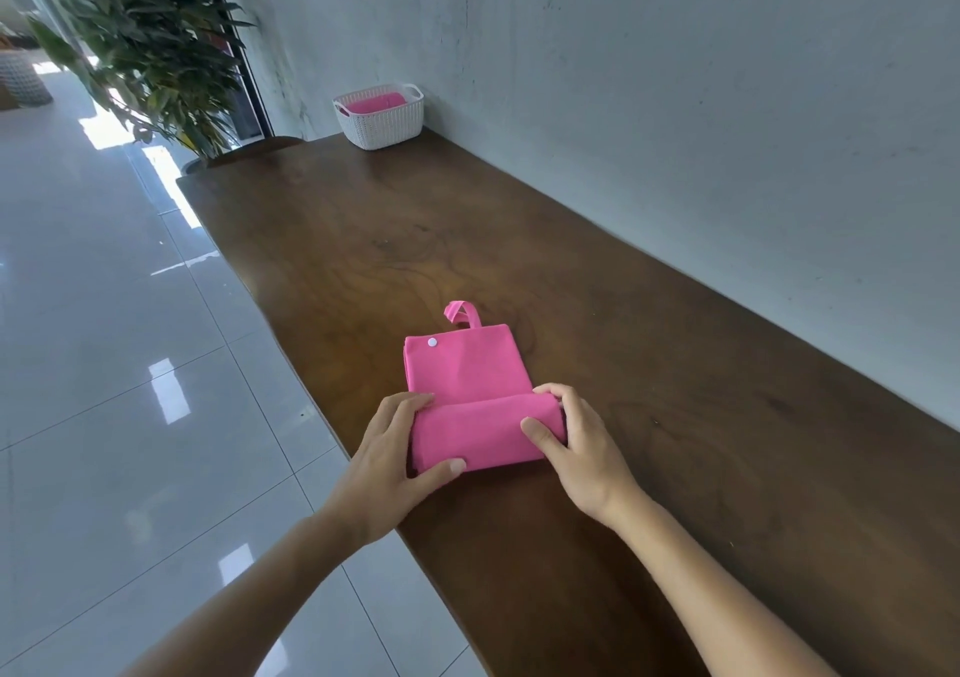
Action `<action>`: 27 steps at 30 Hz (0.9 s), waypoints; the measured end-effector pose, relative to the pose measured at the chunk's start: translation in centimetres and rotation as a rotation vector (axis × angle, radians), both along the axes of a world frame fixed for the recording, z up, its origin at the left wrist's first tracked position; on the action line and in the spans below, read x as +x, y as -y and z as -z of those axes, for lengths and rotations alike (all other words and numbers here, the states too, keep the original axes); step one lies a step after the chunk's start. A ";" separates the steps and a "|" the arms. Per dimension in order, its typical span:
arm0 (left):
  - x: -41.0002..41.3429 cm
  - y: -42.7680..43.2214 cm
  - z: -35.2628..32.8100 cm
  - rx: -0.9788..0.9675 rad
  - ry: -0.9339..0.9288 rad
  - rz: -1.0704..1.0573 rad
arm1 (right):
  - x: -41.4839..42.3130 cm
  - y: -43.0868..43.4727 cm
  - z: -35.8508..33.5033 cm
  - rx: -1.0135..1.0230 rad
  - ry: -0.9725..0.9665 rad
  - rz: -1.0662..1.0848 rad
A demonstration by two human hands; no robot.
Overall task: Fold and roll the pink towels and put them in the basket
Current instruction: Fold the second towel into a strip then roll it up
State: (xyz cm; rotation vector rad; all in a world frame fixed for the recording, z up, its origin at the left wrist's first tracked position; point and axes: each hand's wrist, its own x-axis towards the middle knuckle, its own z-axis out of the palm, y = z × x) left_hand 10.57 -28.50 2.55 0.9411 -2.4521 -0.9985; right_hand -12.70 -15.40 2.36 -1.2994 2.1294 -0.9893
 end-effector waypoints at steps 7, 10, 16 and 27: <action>0.1 0.6 0.3 0.022 -0.018 -0.069 | -0.3 2.0 -1.2 0.117 -0.040 0.024; 0.1 1.3 0.3 0.026 0.002 -0.075 | -0.1 2.0 -1.1 0.137 -0.128 0.018; 0.3 1.9 -1.0 0.142 -0.001 -0.093 | 0.1 0.6 -1.8 0.115 -0.196 -0.093; 0.7 1.3 -2.8 0.370 -0.024 -0.071 | 0.5 -1.9 -1.6 0.065 -0.145 -0.143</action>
